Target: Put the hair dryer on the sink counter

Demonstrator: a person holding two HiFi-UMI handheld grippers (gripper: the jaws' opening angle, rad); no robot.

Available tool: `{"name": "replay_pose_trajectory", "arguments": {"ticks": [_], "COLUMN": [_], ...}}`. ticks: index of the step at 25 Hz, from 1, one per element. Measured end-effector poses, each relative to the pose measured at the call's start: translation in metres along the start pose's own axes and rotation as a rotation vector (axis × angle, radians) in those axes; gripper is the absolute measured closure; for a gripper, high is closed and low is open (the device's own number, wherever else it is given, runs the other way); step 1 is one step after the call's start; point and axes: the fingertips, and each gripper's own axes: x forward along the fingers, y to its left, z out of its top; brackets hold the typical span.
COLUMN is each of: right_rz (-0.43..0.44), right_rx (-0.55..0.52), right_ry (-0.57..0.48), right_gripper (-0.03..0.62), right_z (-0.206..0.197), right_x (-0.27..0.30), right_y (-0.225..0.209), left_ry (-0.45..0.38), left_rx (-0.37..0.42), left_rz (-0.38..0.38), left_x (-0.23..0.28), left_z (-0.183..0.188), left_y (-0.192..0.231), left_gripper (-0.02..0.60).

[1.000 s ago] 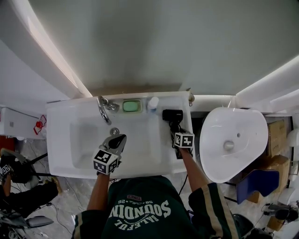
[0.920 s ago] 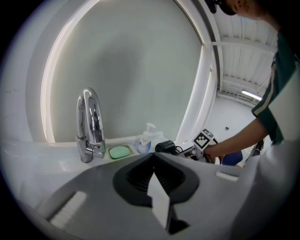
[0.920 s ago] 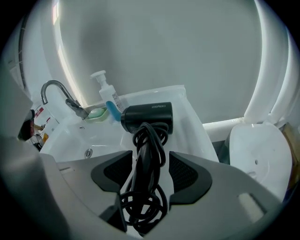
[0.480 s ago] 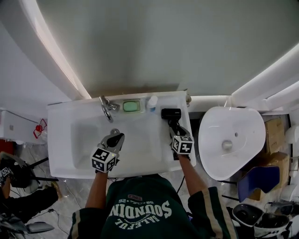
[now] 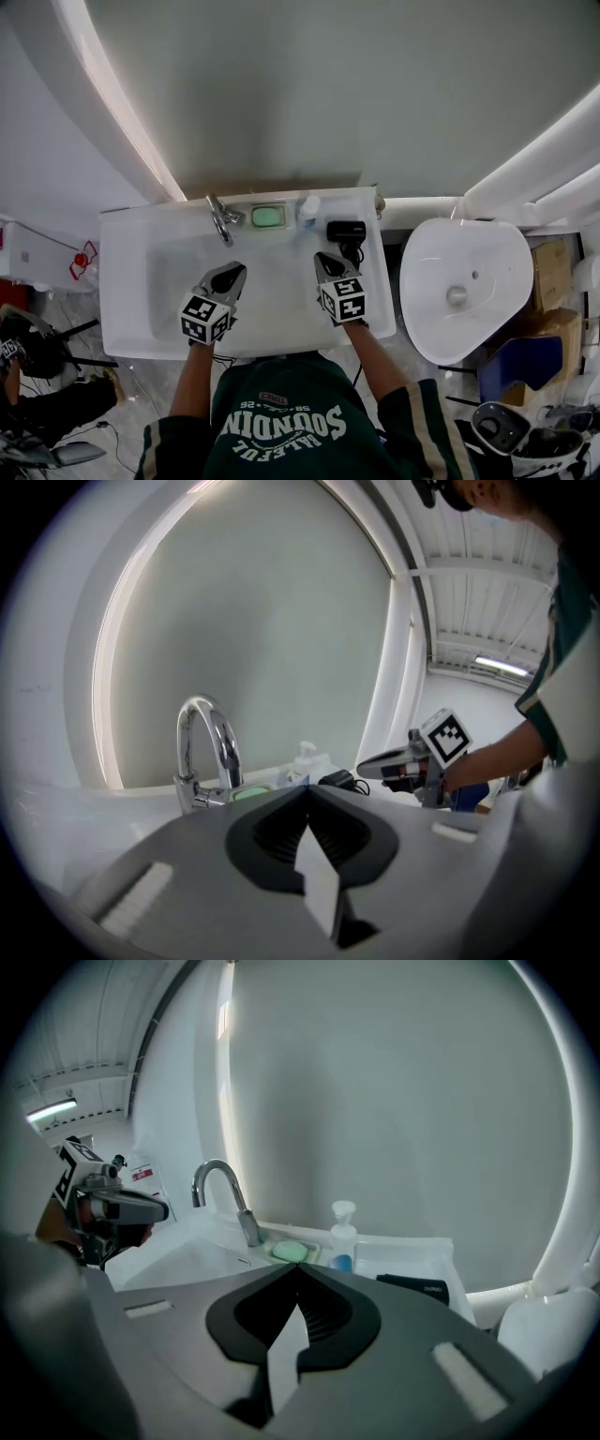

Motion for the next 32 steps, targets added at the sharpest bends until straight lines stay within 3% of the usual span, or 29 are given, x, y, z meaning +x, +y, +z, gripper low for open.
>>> {"name": "replay_pose_trajectory", "arguments": {"ticks": [5, 13, 32], "right_rz": [0.084, 0.125, 0.137], "right_rx": [-0.008, -0.027, -0.029], "right_ry": [-0.125, -0.275, -0.293], "right_gripper": [0.589, 0.589, 0.589], "right_z": [0.043, 0.085, 0.079], "right_x": [-0.009, -0.03, -0.032], "right_y": [0.03, 0.048, 0.049], "left_ry": [-0.016, -0.043, -0.052], "left_rx": [-0.011, 0.0, -0.024], "left_rz": [0.026, 0.064, 0.068], "left_x": [-0.008, -0.021, -0.019], "left_z": [0.004, 0.012, 0.01], "left_y": [0.011, 0.025, 0.028], "left_gripper": [0.529, 0.529, 0.529]}}
